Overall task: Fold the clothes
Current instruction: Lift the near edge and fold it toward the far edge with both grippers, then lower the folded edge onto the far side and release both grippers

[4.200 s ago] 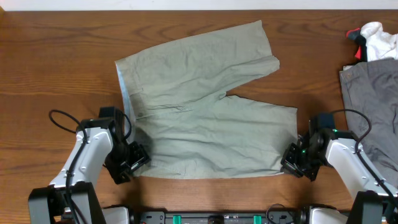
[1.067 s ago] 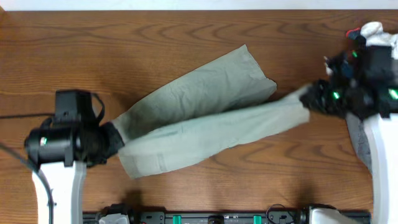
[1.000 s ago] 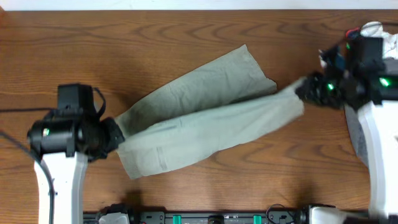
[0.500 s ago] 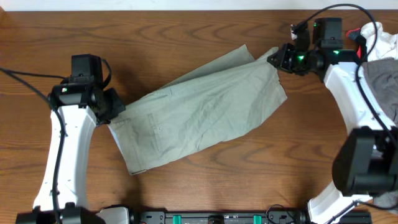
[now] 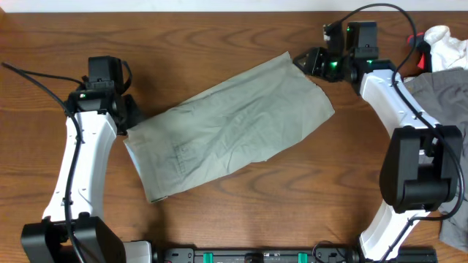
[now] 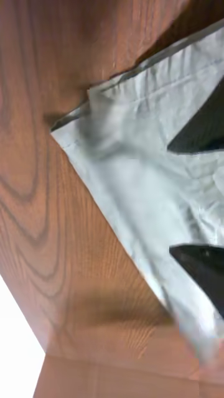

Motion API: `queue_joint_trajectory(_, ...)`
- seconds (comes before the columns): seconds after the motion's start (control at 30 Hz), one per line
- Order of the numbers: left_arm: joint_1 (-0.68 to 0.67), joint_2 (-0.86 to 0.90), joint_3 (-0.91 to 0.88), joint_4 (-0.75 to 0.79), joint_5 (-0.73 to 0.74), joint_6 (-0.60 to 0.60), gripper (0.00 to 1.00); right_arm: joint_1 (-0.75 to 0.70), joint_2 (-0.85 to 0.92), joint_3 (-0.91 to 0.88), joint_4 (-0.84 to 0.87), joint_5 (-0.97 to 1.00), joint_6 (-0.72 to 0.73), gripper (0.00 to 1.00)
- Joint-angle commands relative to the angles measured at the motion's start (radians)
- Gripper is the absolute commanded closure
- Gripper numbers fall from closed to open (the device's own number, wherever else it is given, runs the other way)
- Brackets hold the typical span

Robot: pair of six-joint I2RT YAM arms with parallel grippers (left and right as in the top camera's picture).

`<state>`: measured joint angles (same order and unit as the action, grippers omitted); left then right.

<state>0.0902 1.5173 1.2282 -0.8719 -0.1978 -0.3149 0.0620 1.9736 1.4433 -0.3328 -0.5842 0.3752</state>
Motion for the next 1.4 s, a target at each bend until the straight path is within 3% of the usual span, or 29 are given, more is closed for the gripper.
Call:
queue_joint_trajectory(0.0, 0.01, -0.023, 0.037, -0.035, -0.085, 0.007, 0.63, -0.025, -0.013, 0.008, -0.03, -0.013, -0.06, 0.52)
queue_joint_trajectory(0.17, 0.02, -0.065, 0.042, -0.118, -0.061, -0.011, 0.55, -0.099, -0.038, 0.008, -0.189, -0.087, -0.062, 0.51)
queue_joint_trajectory(0.33, 0.02, -0.065, 0.033, -0.203, 0.077, -0.011, 0.5, -0.126, -0.038, 0.008, -0.426, -0.071, -0.119, 0.51)
queue_joint_trajectory(0.43, 0.02, -0.057, 0.01, -0.224, 0.106, -0.011, 0.41, -0.107, -0.038, 0.008, -0.558, 0.06, -0.148, 0.44)
queue_joint_trajectory(0.5, 0.02, -0.048, -0.006, -0.235, 0.119, -0.013, 0.34, -0.088, -0.038, 0.004, -0.615, 0.191, -0.148, 0.34)
queue_joint_trajectory(0.6, 0.02, -0.033, -0.038, -0.233, 0.165, -0.024, 0.3, -0.06, -0.038, -0.022, -0.619, 0.288, -0.148, 0.23)
queue_joint_trajectory(0.87, 0.023, 0.068, -0.143, -0.129, 0.165, -0.061, 0.3, -0.036, -0.036, -0.125, -0.446, 0.289, -0.11, 0.19)
queue_joint_trajectory(0.93, 0.023, 0.107, -0.167, -0.088, 0.165, -0.061, 0.39, -0.036, -0.036, -0.145, -0.4, 0.289, -0.108, 0.22)
queue_joint_trajectory(1.0, 0.023, 0.145, -0.177, -0.065, 0.165, -0.061, 0.58, -0.036, -0.036, -0.169, -0.343, 0.288, -0.106, 0.28)
queue_joint_trajectory(1.07, 0.023, 0.185, -0.177, -0.049, 0.164, -0.06, 0.72, -0.034, -0.036, -0.201, -0.275, 0.285, -0.106, 0.45)
queue_joint_trajectory(1.1, 0.023, 0.205, -0.177, -0.039, 0.164, -0.06, 0.75, -0.034, -0.036, -0.225, -0.233, 0.285, -0.104, 0.62)
queue_joint_trajectory(1.17, 0.023, 0.238, -0.177, -0.016, 0.164, -0.051, 0.79, -0.033, -0.036, -0.265, -0.181, 0.29, -0.098, 0.75)
queue_joint_trajectory(1.37, 0.023, 0.285, -0.177, 0.089, 0.162, 0.02, 0.8, -0.062, -0.036, -0.356, -0.2, 0.471, -0.005, 0.9)
